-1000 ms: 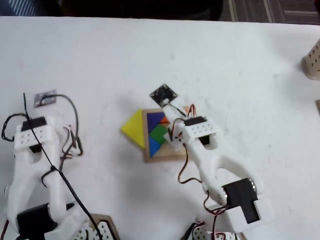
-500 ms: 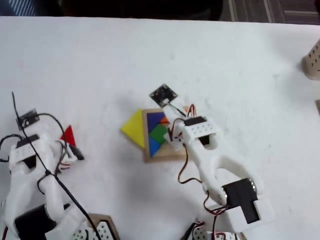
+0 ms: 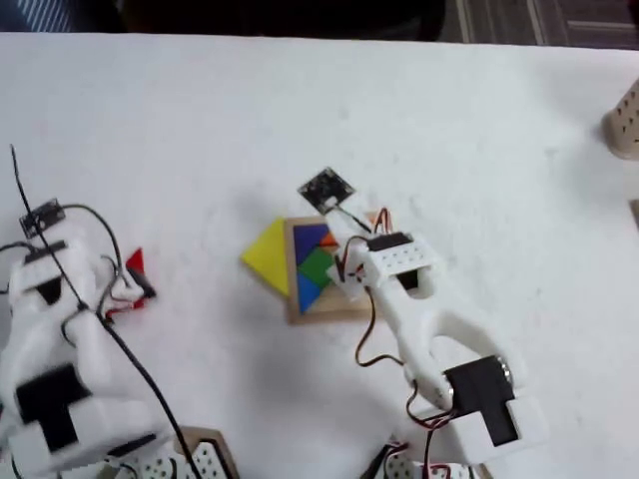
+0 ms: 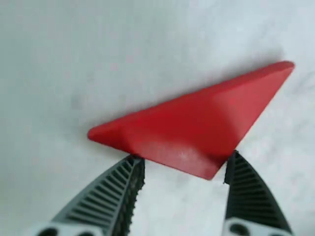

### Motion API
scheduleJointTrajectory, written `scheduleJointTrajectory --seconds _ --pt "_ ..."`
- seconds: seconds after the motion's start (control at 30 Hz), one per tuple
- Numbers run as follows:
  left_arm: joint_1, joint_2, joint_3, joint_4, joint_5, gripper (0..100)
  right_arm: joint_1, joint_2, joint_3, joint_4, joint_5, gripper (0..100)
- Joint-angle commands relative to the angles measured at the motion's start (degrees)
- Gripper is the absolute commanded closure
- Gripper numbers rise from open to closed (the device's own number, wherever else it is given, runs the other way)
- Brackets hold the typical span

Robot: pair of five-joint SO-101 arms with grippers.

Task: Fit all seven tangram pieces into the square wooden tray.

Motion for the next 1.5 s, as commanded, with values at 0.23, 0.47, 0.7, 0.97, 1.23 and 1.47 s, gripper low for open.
scheduleJointTrajectory --seconds 0.23,0.47,0.7,0.97,1.23,1.47 --pt "-4.97 10.77 -19.87 5.71 0.79 74 -0.75 -0.04 -1.49 0.57 0.7 98.1" --pt "-8.92 6.37 -19.52 10.64 1.05 74 -0.84 -0.04 -1.49 0.48 3.25 98.1" --pt "-13.23 6.29 -19.78 8.35 6.77 74 -0.84 0.04 -1.49 0.4 3.43 98.1" --pt "-12.79 12.35 -21.01 1.05 22.51 74 -0.84 0.04 -1.49 0.48 3.43 98.1" --pt "-10.51 13.67 -27.16 1.14 29.19 74 -0.84 0.04 -1.49 0.48 3.52 98.1" --pt "-7.08 13.76 -24.35 1.49 29.36 74 -0.84 -0.04 -1.49 0.57 3.52 98.1"
